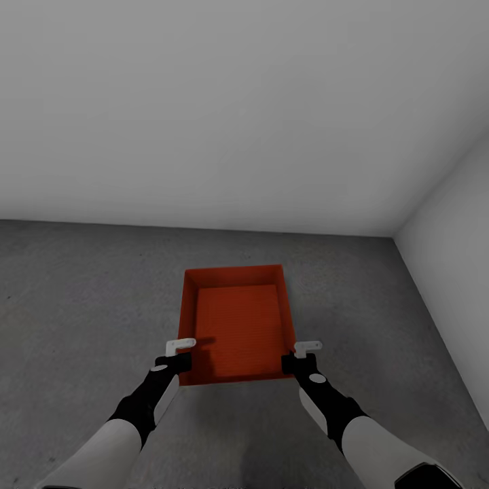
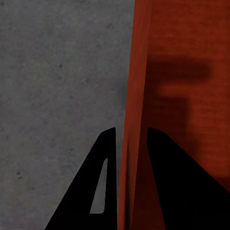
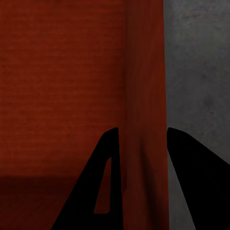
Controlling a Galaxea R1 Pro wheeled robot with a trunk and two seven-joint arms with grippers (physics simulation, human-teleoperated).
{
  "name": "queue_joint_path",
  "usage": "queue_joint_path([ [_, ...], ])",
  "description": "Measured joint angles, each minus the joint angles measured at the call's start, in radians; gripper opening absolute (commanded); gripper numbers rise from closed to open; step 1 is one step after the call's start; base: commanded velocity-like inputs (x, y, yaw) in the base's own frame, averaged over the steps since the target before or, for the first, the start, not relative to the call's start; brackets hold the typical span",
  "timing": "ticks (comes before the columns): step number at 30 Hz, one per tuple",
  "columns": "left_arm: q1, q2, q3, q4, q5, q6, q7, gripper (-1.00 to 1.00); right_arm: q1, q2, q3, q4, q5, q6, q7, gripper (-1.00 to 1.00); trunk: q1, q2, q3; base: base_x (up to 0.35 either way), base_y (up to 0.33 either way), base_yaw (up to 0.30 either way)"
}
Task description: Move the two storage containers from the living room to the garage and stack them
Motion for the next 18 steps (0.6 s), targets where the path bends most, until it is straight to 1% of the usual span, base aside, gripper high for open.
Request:
queue_joint_path([
  [18, 0.000, 0.001, 0.000, 0.000, 0.000, -0.004, -0.001, -1.00, 0.000, 0.001, 0.000, 0.002, 0.000, -0.005, -0.001, -1.00, 0.000, 0.000, -0.029, 0.000, 0.000, 0.000],
])
